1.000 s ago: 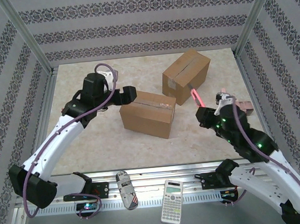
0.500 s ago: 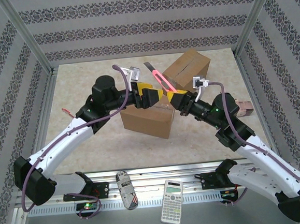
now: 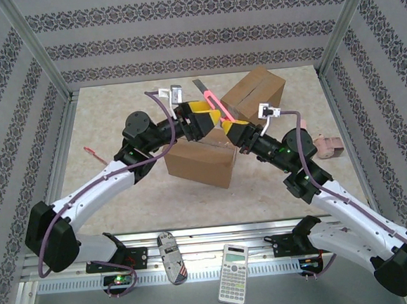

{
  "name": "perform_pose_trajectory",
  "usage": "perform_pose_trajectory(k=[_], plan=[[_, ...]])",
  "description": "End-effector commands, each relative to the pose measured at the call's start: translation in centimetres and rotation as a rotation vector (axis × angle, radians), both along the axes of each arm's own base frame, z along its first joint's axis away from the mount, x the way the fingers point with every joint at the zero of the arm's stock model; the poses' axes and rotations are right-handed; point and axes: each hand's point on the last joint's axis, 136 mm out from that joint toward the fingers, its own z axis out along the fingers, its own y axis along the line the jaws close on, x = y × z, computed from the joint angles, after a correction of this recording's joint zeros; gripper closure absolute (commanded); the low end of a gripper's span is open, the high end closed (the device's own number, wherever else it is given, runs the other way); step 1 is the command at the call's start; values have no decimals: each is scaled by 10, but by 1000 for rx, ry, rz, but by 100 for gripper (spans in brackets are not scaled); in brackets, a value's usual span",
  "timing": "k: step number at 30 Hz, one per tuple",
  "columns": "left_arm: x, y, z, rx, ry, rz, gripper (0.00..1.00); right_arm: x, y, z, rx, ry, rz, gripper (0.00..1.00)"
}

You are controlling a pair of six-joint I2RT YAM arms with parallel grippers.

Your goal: Unpack the express box

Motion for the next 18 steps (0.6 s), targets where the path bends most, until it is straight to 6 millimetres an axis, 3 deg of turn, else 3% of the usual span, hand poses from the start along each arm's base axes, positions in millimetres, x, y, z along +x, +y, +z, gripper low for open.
perform_pose_trajectory(k=[1,12,18], plan=[[-1,-2,26,-93,-57,-24,5,-6,1,18,62,-47,34,100],[6,2,36,-151,-87,14,25,-1,3,5,67,-7,36,100],[7,3,37,-161,-92,20,41,1,6,2,76,7,47,100]])
